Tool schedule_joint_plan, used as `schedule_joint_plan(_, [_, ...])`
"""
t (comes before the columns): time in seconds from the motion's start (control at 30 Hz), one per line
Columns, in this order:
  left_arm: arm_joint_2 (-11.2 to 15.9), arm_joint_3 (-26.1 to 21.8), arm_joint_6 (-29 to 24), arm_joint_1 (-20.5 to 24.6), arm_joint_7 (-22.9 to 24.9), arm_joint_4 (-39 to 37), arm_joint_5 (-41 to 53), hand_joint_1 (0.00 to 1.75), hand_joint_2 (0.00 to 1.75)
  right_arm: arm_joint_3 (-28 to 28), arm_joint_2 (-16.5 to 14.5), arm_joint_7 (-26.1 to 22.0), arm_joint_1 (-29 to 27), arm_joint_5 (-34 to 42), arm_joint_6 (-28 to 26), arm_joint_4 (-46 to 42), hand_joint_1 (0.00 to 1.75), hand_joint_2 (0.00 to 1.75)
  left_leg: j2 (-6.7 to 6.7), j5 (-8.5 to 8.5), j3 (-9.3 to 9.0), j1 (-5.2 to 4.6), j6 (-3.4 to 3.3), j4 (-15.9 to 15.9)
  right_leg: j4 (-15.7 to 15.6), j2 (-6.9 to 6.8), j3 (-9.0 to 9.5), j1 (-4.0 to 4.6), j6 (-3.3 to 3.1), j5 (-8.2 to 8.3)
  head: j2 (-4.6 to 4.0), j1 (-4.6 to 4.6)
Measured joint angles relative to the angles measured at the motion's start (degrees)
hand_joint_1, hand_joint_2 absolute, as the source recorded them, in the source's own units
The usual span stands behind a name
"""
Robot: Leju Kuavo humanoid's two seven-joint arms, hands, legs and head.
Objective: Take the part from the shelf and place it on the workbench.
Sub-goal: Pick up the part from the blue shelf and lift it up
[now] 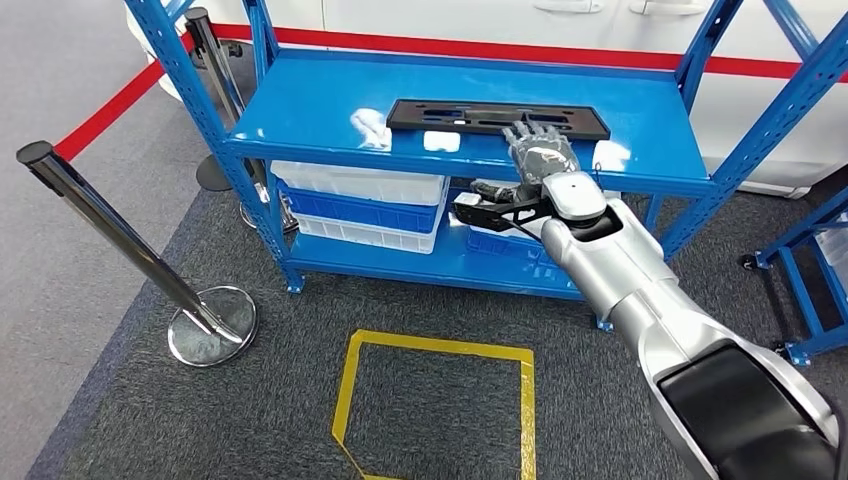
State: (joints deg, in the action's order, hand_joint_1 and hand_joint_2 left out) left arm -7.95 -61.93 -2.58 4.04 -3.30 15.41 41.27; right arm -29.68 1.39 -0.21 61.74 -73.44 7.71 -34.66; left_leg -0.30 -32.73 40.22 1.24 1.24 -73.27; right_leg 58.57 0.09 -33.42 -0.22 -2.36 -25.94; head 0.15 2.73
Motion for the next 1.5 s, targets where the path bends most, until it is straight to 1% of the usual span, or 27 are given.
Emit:
schedule_joint_plan(0.03, [0.0, -0.05, 0.0, -0.02, 0.0, 0.0, 0.0, 0.0, 0.0, 0.0, -0.05, -0.02, -0.14, 0.0, 0.01, 0.03, 0.0, 0.0, 0.0, 0.64, 1.63, 0.0, 0.04, -1.47, 0.06, 0.03, 0.53, 0.08, -0.02, -0.5, 0.0, -0.01])
schedule_joint_plan(0.07, [-0.01, -0.11, 0.0, -0.07, 0.0, 0.0, 0.0, 0.0, 0.0, 0.0, -0.06, -0.03, -0.24, 0.0, 0.01, 0.05, 0.0, 0.0, 0.0, 2.57, 2.14, -0.01, -0.04, -0.56, 0.13, 0.05, 1.19, 0.14, 0.01, -1.06, 0.0, -0.01])
schedule_joint_plan(0.13, [0.01, -0.23, 0.0, -0.24, 0.01, 0.0, 0.0, 0.0, 0.0, 0.0, -0.1, -0.05, -0.28, 0.0, 0.01, 0.07, 0.0, 0.0, 0.02, 8.14, 0.31, -0.08, -0.49, 6.37, 0.17, 0.06, 2.71, 0.18, 0.21, -2.31, -0.01, -0.03])
schedule_joint_plan(0.17, [0.02, -0.29, 0.0, -0.34, 0.05, 0.0, -0.01, 0.0, 0.0, 0.0, -0.12, -0.05, -0.21, 0.0, 0.01, 0.12, 0.0, 0.0, 0.05, 10.08, -0.99, -0.27, -0.8, 9.78, 0.19, 0.08, 3.2, 0.27, 0.42, -2.87, -0.01, -0.04])
schedule_joint_plan(0.2, [0.03, -0.33, 0.0, -0.34, 0.11, 0.0, -0.03, 0.0, 0.0, 0.01, -0.17, -0.06, -0.14, 0.0, 0.02, 0.17, 0.0, 0.0, 0.07, 10.74, -2.1, -0.45, -1.16, 12.33, 0.17, 0.11, 3.48, 0.32, 0.68, -3.26, -0.01, -0.04])
schedule_joint_plan(0.27, [0.02, -0.39, 0.0, -0.23, 0.3, 0.0, -0.08, 0.0, 0.0, 0.02, -0.25, -0.17, -0.07, 0.0, 0.02, 0.28, 0.0, 0.0, 0.06, 10.01, -2.96, -0.71, -1.75, 14.0, 0.13, 0.14, 3.62, 0.47, 1.24, -3.5, -0.01, -0.07])
schedule_joint_plan(0.37, [-0.06, -0.47, 0.02, -0.17, 0.43, 0.0, -0.06, 0.0, 0.0, 0.08, -0.3, -0.39, 0.04, -0.03, -0.01, 0.31, 0.0, 0.0, -0.02, 9.29, -4.47, -0.38, -2.54, 15.26, 1.66, 0.08, 3.43, 0.38, 1.95, -3.94, 0.0, -0.1])
schedule_joint_plan(0.43, [-0.11, -0.67, 0.14, -0.23, 0.31, 0.0, 0.0, 0.0, 0.0, 0.18, -0.29, -0.44, 0.24, -0.16, 0.01, 0.38, 0.0, 0.0, 0.0, 8.88, -5.57, -0.24, -2.93, 15.86, 7.03, 0.05, 0.35, 0.1, 2.47, -5.74, 0.0, -0.13])
schedule_joint_plan(0.5, [-0.1, -0.84, 0.45, -0.14, 0.14, 0.0, 0.13, 0.0, 0.0, 0.24, -0.28, -0.51, 0.08, -0.29, 0.04, 0.58, 0.0, 0.0, -0.05, 8.26, -6.2, -0.22, -3.08, 15.96, 13.9, 0.05, -4.62, -0.24, 3.0, -7.86, 0.0, -0.11])
schedule_joint_plan(0.53, [-0.1, -0.87, 0.66, -0.1, 0.07, 0.0, 0.2, 0.0, 0.0, 0.24, -0.28, -0.57, -0.16, -0.32, 0.05, 0.73, 0.0, 0.0, -0.12, 7.87, -6.6, -0.18, -3.04, 15.95, 15.62, 0.03, -6.49, -0.46, 3.23, -7.87, 0.0, -0.11])
schedule_joint_plan(0.57, [-0.11, -0.87, 0.86, -0.1, 0.01, 0.0, 0.25, 0.0, 0.0, 0.25, -0.28, -0.62, -0.36, -0.33, 0.07, 0.87, 0.0, 0.0, -0.19, 7.42, -7.14, -0.12, -2.95, 15.91, 15.51, 0.02, -7.49, -0.68, 3.4, -6.69, 0.0, -0.12])
schedule_joint_plan(0.6, [-0.13, -0.89, 1.04, -0.14, -0.06, 0.0, 0.28, 0.0, 0.0, 0.25, -0.28, -0.7, -0.47, -0.31, 0.07, 1.02, 0.0, 0.0, -0.26, 6.9, -7.79, -0.04, -2.81, 15.84, 13.38, 0.0, -7.47, -0.89, 3.52, -4.24, 0.0, -0.12])
schedule_joint_plan(0.67, [-0.16, -0.99, 1.25, -0.28, -0.24, 0.0, 0.28, 0.0, 0.0, 0.27, -0.28, -0.87, -0.49, -0.23, 0.04, 1.3, 0.0, 0.0, -0.29, 5.78, -8.99, 0.12, -2.28, 15.67, 6.63, -0.07, -6.06, -1.11, 3.62, 1.33, -0.01, -0.13])
schedule_joint_plan(0.73, [-0.19, -1.22, 1.32, -0.14, -0.4, 0.0, 0.22, 0.0, 0.0, 0.28, -0.39, -1.04, -0.42, -0.17, 0.02, 1.61, 0.0, 0.0, -0.28, 4.99, -9.26, 0.17, -1.46, 15.5, 1.96, -0.14, -5.04, -0.76, 3.22, 3.31, -0.01, -0.25])
schedule_joint_plan(0.83, [-0.16, -1.46, 1.29, 0.19, -0.39, 0.0, 0.11, 0.0, 0.0, 0.28, -0.62, -1.21, -0.54, -0.17, -0.07, 1.74, 0.0, 0.0, -0.14, 4.25, -9.67, 0.2, -0.41, 15.12, 0.99, -0.11, -4.41, -0.4, 1.66, 2.6, 0.0, -0.36])
schedule_joint_plan(0.9, [-0.15, -1.67, 1.26, 0.22, -0.33, 0.0, 0.08, 0.0, 0.0, 0.3, -0.76, -1.36, -0.2, -0.17, -0.06, 1.74, 0.0, 0.0, -0.01, 2.97, -8.92, 0.32, -0.15, 12.55, 0.62, -0.04, -3.27, -0.46, 0.71, 2.24, 0.0, -0.39])
schedule_joint_plan(0.93, [-0.14, -1.77, 1.25, 0.23, -0.33, 0.0, 0.07, 0.0, 0.0, 0.3, -0.91, -1.46, -0.01, -0.17, -0.03, 1.74, 0.0, 0.0, 0.03, 1.81, -7.3, 0.36, -0.12, 9.45, 0.45, 0.02, -2.7, -0.43, 0.36, 2.02, 0.0, -0.37])
schedule_joint_plan(1.0, [-0.14, -1.89, 1.25, 0.3, -0.4, 0.0, 0.07, 0.0, 0.0, 0.31, -1.2, -1.64, 0.07, -0.17, 0.06, 1.78, 0.0, 0.0, 0.03, -0.59, -2.51, 0.3, -0.04, 1.88, 0.39, 0.12, -1.92, -0.06, -0.11, 1.38, 0.0, -0.34])
schedule_joint_plan(1.03, [-0.12, -1.96, 1.25, 0.33, -0.44, 0.0, 0.07, 0.0, 0.0, 0.31, -1.33, -1.7, -0.04, -0.17, 0.11, 1.8, 0.0, 0.0, 0.03, -0.92, -0.34, 0.23, -0.06, -0.68, 0.4, 0.15, -1.51, 0.19, -0.24, 1.02, 0.0, -0.33])
schedule_joint_plan(1.07, [-0.1, -2.06, 1.25, 0.35, -0.46, 0.0, 0.07, 0.0, 0.0, 0.31, -1.4, -1.73, -0.16, -0.17, 0.15, 1.84, 0.0, 0.0, 0.03, -0.16, 0.94, 0.1, -0.22, -1.28, 0.41, 0.19, -1.08, 0.42, -0.33, 0.66, 0.0, -0.34])
schedule_joint_plan(1.1, [-0.09, -2.16, 1.25, 0.33, -0.46, 0.0, 0.07, 0.0, 0.0, 0.31, -1.47, -1.76, -0.22, -0.17, 0.17, 1.86, 0.0, 0.0, 0.03, 1.9, 1.14, -0.12, -0.57, 0.38, 0.41, 0.24, -0.56, 0.64, -0.41, 0.26, 0.0, -0.33])
schedule_joint_plan(1.17, [-0.04, -2.34, 1.25, 0.15, -0.45, 0.0, 0.08, 0.0, 0.0, 0.31, -1.62, -1.86, -0.24, -0.17, 0.2, 1.93, 0.0, 0.0, 0.05, 7.52, -0.71, -0.82, -1.82, 7.64, 0.4, 0.34, 0.46, 0.92, -0.45, -0.48, -0.01, -0.37])
schedule_joint_plan(1.23, [0.08, -2.5, 1.25, 0.1, -0.45, -0.01, 0.1, 0.0, 0.0, 0.31, -1.71, -2.02, -0.31, -0.17, 0.31, 2.11, 0.0, 0.0, 0.12, 9.98, -2.48, -1.52, -2.95, 13.3, 0.39, 0.41, 0.9, 0.97, -0.22, -1.04, -0.02, -0.36])
schedule_joint_plan(1.3, [0.19, -2.67, 1.23, 0.24, -0.47, -0.02, 0.2, 0.0, 0.0, 0.3, -1.85, -2.2, -0.5, -0.16, 0.4, 2.23, 0.0, 0.0, 0.07, 9.8, -3.17, -1.81, -3.47, 14.88, 0.25, 0.4, 0.96, 0.91, 0.32, -1.42, -0.01, -0.34])
schedule_joint_plan(1.4, [0.09, -2.79, 1.25, 0.27, -0.55, -0.02, 0.52, 0.0, 0.0, 0.28, -2.1, -2.47, -0.3, -0.01, 0.38, 2.19, 0.0, 0.0, 0.24, 10.42, -4.84, -1.14, -3.71, 16.84, 1.57, 0.29, 0.63, 0.92, 1.24, -2.8, 0.0, -0.37])
schedule_joint_plan(1.43, [0.04, -2.83, 1.27, 0.27, -0.59, -0.02, 0.61, 0.0, 0.0, 0.28, -2.09, -2.56, -0.12, 0.07, 0.39, 2.21, 0.0, 0.0, 0.33, 10.47, -5.37, -0.9, -3.71, 17.38, 3.88, 0.26, -0.51, 0.79, 1.58, -3.97, 0.0, -0.4])
schedule_joint_plan(1.5, [0.03, -3.01, 1.31, 0.33, -0.63, -0.02, 0.73, 0.0, 0.0, 0.28, -2.02, -2.69, -0.07, 0.19, 0.44, 2.38, 0.0, 0.0, 0.33, 10.13, -5.86, -0.8, -3.73, 17.59, 11.01, 0.25, -4.6, 0.19, 2.31, -6.61, -0.01, -0.41])
